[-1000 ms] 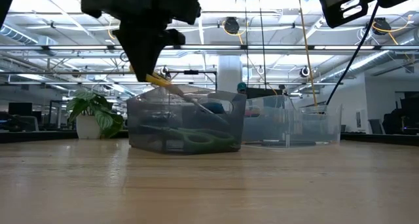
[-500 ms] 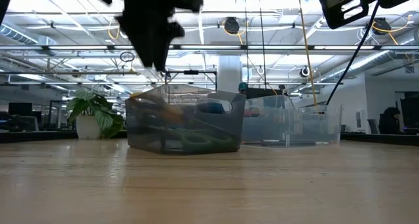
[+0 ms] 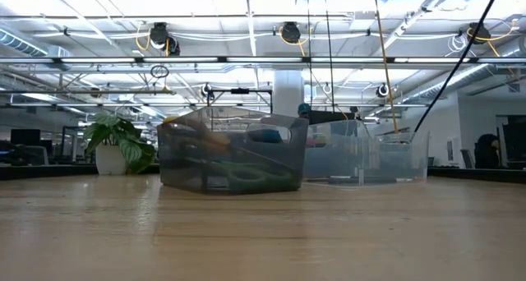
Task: Pick & Place Paint Supplies
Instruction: Return to Home Position
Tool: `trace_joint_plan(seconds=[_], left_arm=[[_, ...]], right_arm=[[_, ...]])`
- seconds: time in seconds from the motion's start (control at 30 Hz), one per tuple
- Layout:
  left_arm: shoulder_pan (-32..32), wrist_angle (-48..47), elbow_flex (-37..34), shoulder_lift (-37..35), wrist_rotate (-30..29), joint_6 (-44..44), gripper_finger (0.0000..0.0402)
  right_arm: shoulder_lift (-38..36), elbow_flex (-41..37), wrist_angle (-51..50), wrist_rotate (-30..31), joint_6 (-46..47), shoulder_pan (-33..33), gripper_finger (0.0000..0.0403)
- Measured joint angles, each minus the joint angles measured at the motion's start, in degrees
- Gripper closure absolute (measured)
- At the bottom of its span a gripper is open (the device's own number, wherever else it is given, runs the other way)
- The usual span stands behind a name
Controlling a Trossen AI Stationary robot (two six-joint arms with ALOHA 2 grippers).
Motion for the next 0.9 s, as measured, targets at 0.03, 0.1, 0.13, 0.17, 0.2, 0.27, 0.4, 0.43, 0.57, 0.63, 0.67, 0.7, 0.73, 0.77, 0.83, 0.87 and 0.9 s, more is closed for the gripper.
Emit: trace_joint_plan(seconds=[0.03,0.1,0.13,0.17,0.2,0.27,0.4,0.43,0.57,0.63,0.67,0.7,0.73,0.77,0.83,0.87,0.9], left_arm=[[0.5,2.0,-3.3,-3.3,-1.4,-1.8,0.0192],[1.2,7.0,-10.2,-9.3,-4.3,-6.9,0.0192],[1.5,9.7,-13.6,-11.9,-5.6,-9.0,0.0192],[1.6,12.0,-17.1,-14.1,-6.5,-10.5,0.0192],[1.8,14.1,-20.6,-16.1,-6.7,-11.3,0.0192],[1.9,18.3,-27.4,-19.2,-5.8,-11.0,0.0192],[2.1,32.7,-40.5,-23.4,-2.5,-11.1,0.0192],[2.4,36.6,-42.9,-24.2,-1.9,-11.5,0.0192],[3.8,42.0,-49.8,-28.5,-0.1,-11.8,0.0192],[4.9,42.4,-52.0,-30.8,-0.1,-11.9,0.0192],[5.5,42.5,-53.0,-32.2,0.0,-12.1,0.0192],[6.0,43.2,-53.9,-33.6,0.4,-12.3,0.0192],[6.5,43.8,-54.7,-35.1,1.2,-12.4,0.0192],[7.1,44.2,-55.5,-36.6,2.2,-12.3,0.0192],[8.0,44.7,-56.9,-39.6,3.8,-12.3,0.0192],[8.3,45.3,-57.6,-41.0,4.1,-12.4,0.0192],[8.7,45.6,-58.4,-42.4,4.3,-12.7,0.0192]], right_arm=[[-1.3,0.0,-1.6,0.4,-0.2,0.3,0.0403],[-3.2,-0.2,-4.5,0.4,-2.1,0.7,0.0403],[-3.9,-0.9,-5.1,0.3,-2.5,0.8,0.0403],[-4.8,-2.0,-5.3,0.3,-2.9,0.8,0.0403],[-5.6,-3.2,-5.4,0.3,-3.6,0.8,0.0403],[-7.7,-5.9,-4.1,2.0,-5.4,0.5,0.0403],[-12.8,-13.6,3.7,9.1,-6.9,-1.2,0.0403],[-14.4,-15.4,5.8,9.7,-7.4,-2.1,0.0403],[-22.5,-22.2,13.6,9.4,-10.3,-6.5,0.0403],[-26.7,-25.2,15.8,9.4,-10.4,-9.6,0.0403],[-28.8,-26.3,16.0,9.5,-10.2,-11.4,0.0403],[-31.0,-27.4,15.9,9.5,-9.6,-13.3,0.0403],[-33.2,-28.3,15.1,9.6,-8.8,-15.2,0.0403],[-35.3,-29.2,13.9,9.6,-8.1,-17.3,0.0403],[-39.1,-30.4,11.4,9.4,-7.7,-21.4,0.0403],[-41.1,-31.1,10.1,9.5,-7.5,-23.2,0.0403],[-42.9,-31.6,9.5,9.4,-7.6,-24.9,0.0403]])
